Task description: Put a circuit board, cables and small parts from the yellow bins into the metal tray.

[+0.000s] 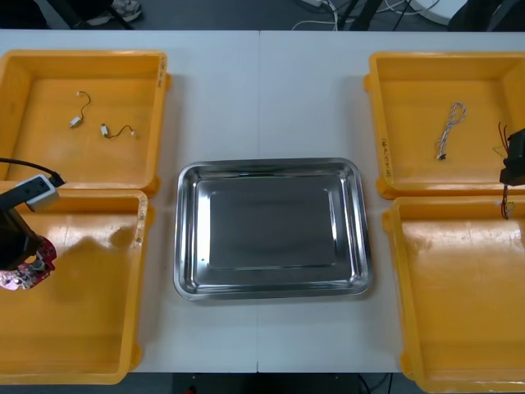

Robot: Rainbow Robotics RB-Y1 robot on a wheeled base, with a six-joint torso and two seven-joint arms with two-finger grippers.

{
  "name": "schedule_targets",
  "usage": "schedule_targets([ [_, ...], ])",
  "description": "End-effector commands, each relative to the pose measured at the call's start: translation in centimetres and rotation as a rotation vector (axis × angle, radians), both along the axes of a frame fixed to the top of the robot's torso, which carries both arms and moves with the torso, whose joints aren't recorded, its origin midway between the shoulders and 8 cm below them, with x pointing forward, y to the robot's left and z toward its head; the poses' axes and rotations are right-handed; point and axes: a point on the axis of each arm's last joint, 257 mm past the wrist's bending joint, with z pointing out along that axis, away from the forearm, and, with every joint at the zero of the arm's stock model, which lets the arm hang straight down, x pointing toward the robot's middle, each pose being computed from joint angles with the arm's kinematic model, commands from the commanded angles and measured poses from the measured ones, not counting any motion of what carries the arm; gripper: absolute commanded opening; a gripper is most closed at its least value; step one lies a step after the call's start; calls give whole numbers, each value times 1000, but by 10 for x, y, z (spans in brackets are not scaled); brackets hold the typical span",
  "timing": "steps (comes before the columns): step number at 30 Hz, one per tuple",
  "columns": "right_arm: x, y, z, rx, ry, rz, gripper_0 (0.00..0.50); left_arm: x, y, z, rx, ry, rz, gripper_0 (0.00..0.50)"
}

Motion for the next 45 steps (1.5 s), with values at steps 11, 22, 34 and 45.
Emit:
schedule_targets([
  [11, 2, 37, 5, -184, 1, 346, 0, 18, -30, 81, -2, -99, 26, 0],
  [22, -5, 77, -4, -221, 17, 480, 0, 2, -89, 101, -82, -84, 136, 0],
  [34, -19, 101, -8, -221, 17, 566, 0, 14, -178, 98, -172, -157, 205, 0],
  [45, -22, 105, -12, -221, 26, 592, 0, 11, -241, 69, -225, -120, 291, 0],
])
